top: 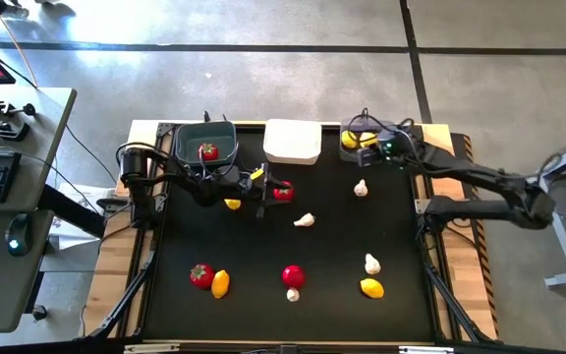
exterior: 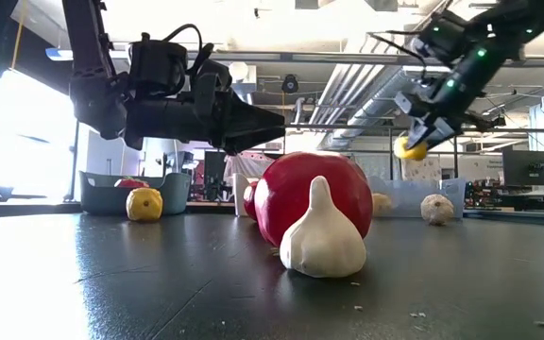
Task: Sort produce into baskets
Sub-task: Put the center yellow lemon into the transparent bin
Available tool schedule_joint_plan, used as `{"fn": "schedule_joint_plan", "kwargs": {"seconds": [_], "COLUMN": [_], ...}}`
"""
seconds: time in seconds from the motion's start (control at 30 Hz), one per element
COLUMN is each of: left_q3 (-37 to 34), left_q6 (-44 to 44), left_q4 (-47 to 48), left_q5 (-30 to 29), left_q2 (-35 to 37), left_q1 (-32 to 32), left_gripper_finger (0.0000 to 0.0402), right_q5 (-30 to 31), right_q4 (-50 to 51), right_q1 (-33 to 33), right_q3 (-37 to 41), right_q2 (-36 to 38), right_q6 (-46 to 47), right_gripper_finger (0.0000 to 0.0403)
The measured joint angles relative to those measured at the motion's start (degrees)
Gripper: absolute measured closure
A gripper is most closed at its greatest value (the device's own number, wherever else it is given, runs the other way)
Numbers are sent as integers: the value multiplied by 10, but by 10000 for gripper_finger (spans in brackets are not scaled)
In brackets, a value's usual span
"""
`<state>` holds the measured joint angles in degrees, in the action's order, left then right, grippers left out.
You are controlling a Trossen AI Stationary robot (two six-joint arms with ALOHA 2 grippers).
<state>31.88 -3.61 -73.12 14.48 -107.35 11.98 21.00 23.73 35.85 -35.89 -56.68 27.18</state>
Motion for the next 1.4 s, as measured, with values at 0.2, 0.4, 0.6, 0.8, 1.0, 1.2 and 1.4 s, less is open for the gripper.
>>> {"fn": "schedule_joint_plan", "kwargs": {"seconds": [0.2, 0.4, 0.6, 0.8, 1.0, 1.2, 1.4], "left_q3": [0, 0, 0, 0, 0, 0, 0], "left_q6": [-9, -8, -8, -7, -7, -7, -7], "left_q4": [0, 0, 0, 0, 1, 6, 13], "left_q5": [0, 0, -1, -1, -1, -1, -1], "left_q2": [0, 0, 0, 0, 0, 0, 0], "left_q1": [0, 0, 0, 0, 0, 0, 0], "left_gripper_finger": [181, 181, 181, 181, 181, 181, 181], "right_q5": [10, -27, -43, -50, -48, -65, -71], "right_q4": [-5, -96, -103, -83, -81, -86, -86], "right_q1": [46, 78, 107, 112, 128, 147, 152], "right_q3": [61, 77, 19, -27, -38, -38, -38], "right_q2": [9, -12, -60, -150, -217, -247, -252], "right_q6": [42, 60, 29, 9, 7, -8, -18], "right_gripper_finger": [284, 284, 284, 284, 284, 284, 280]}}
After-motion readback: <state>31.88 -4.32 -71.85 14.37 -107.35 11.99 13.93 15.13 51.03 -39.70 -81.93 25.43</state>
